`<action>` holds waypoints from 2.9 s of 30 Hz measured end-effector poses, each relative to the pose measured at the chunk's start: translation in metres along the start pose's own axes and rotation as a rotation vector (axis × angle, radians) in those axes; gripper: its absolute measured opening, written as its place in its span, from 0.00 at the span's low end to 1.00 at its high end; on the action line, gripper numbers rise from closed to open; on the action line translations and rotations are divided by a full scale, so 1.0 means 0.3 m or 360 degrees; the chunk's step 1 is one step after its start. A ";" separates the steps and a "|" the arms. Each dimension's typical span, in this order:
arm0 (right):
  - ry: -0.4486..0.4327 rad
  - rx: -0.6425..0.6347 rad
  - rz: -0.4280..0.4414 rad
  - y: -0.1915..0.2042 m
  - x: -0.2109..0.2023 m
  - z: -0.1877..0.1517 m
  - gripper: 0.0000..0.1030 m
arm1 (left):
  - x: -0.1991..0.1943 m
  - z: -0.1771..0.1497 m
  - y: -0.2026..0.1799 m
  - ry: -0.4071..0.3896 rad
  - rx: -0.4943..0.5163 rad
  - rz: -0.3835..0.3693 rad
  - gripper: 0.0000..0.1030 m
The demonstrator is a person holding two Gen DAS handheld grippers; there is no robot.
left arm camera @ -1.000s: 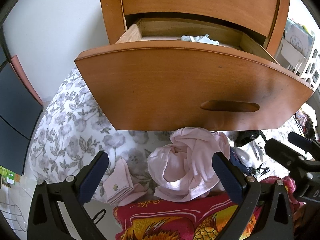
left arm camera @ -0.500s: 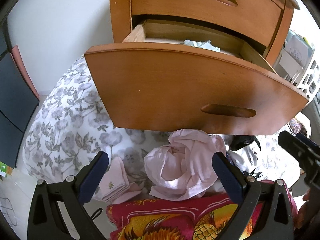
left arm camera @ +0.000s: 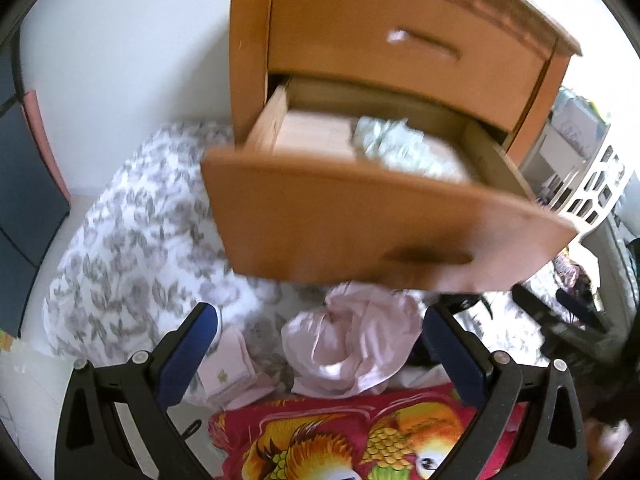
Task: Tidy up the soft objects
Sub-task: 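Move the left tool up toward the open drawer, then reach the left tool into the drawer over the pale green lace underwear, then close the left tool on the pale green lace underwear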
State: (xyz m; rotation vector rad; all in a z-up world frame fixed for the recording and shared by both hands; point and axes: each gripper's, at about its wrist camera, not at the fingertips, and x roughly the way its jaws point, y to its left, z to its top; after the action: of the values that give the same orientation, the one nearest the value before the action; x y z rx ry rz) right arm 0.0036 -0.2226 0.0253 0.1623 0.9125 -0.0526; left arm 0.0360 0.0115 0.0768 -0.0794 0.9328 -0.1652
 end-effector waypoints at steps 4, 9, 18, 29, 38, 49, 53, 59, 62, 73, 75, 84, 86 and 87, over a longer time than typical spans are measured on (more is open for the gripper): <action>-0.0021 0.0010 -0.0008 -0.004 -0.007 -0.003 0.99 | -0.080 0.106 -0.041 -0.0102 0.0118 -0.0003 1.00; -0.0042 0.0032 -0.0018 -0.013 -0.018 -0.004 0.99 | -0.096 0.258 -0.110 -0.0096 0.0261 -0.0068 1.00; -0.0065 0.0164 -0.0015 -0.073 -0.025 -0.006 0.99 | 0.054 0.451 -0.208 0.0221 0.0375 -0.0056 1.00; -0.0011 0.0191 0.0063 -0.086 0.003 -0.012 0.99 | 0.312 0.506 -0.203 0.0642 0.0288 0.0032 1.00; 0.0031 0.0213 0.0105 -0.092 0.022 -0.015 0.99 | 0.459 0.545 -0.194 0.0824 0.0227 0.0113 1.00; 0.0078 0.0239 0.0155 -0.106 0.047 -0.018 0.99 | 0.598 0.530 -0.283 0.0980 0.0452 0.0168 0.87; 0.0088 0.0246 0.0171 -0.109 0.053 -0.019 0.99 | 0.657 0.536 -0.317 0.1024 0.0511 0.0204 0.87; 0.0097 0.0248 0.0193 -0.108 0.061 -0.020 0.99 | 0.749 0.573 -0.366 0.1074 0.0579 0.0248 0.87; 0.0105 0.0253 0.0207 -0.110 0.065 -0.020 0.99 | 0.788 0.585 -0.388 0.1094 0.0593 0.0242 0.87; 0.0121 0.0270 0.0231 -0.115 0.075 -0.020 0.99 | 0.890 0.607 -0.460 0.1145 0.0588 0.0159 0.73; 0.0122 0.0269 0.0232 -0.114 0.075 -0.020 0.99 | 0.896 0.618 -0.464 0.1146 0.0571 0.0116 0.67; 0.0121 0.0270 0.0229 -0.112 0.075 -0.020 0.99 | 0.864 0.588 -0.507 0.1105 0.0601 0.0020 0.45; 0.0121 0.0272 0.0229 -0.112 0.075 -0.020 0.99 | 0.847 0.582 -0.517 0.1092 0.0622 0.0005 0.34; 0.0121 0.0273 0.0230 -0.111 0.075 -0.021 0.99 | 0.846 0.579 -0.521 0.1083 0.0626 -0.0002 0.31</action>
State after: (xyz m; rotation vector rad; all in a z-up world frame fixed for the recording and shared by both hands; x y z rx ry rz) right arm 0.0086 -0.2538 -0.0001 0.3914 0.9697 0.0096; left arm 0.3073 -0.1876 0.0006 0.3616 1.5590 -0.3878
